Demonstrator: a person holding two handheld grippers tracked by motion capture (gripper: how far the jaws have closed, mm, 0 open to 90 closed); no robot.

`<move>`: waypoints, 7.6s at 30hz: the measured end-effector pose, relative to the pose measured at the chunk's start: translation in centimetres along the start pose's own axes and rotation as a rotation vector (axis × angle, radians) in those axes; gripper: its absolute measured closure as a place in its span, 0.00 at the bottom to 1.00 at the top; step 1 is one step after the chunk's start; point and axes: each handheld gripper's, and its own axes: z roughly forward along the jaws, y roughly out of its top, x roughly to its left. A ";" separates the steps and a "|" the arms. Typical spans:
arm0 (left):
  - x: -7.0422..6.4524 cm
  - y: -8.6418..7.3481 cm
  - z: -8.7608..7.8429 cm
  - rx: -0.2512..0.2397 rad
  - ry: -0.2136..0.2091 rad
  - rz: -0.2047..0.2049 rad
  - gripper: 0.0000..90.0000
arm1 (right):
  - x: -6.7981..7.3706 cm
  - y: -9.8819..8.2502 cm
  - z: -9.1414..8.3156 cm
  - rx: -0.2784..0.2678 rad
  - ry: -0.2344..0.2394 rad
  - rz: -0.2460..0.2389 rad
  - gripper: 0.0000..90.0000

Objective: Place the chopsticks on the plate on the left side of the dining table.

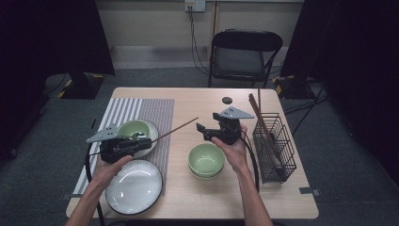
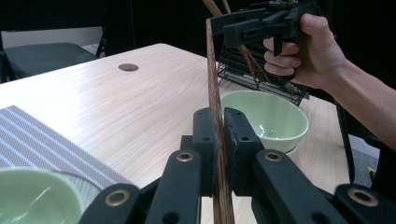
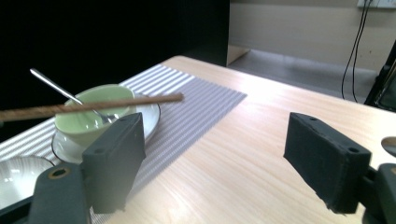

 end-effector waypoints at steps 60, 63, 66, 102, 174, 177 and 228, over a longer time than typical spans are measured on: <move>4.7 -8.2 -4.7 0.179 0.201 -0.101 0.93 | -7.4 -9.6 3.8 0.385 -0.176 0.085 0.19; 4.7 -8.2 -4.6 0.181 0.205 -0.098 0.93 | -7.0 -10.2 3.9 0.383 -0.189 0.051 0.19; 4.8 -8.3 -4.5 0.195 0.212 -0.093 0.93 | -7.0 -10.3 3.9 0.373 -0.187 0.053 0.19; 5.4 -8.7 -3.4 0.225 0.292 -0.088 0.93 | -6.5 -10.4 3.9 0.393 -0.217 0.000 0.18; -0.4 -1.6 5.1 0.201 0.115 -0.042 0.23 | -4.1 -4.7 0.3 0.247 -0.202 -0.001 0.31; -0.3 -1.7 4.9 0.197 0.119 -0.049 0.20 | -3.5 -3.4 -0.4 0.219 -0.174 -0.005 0.32; 0.8 -2.2 3.4 0.181 0.144 -0.071 0.29 | -12.1 3.0 -10.5 0.058 -0.180 0.063 0.68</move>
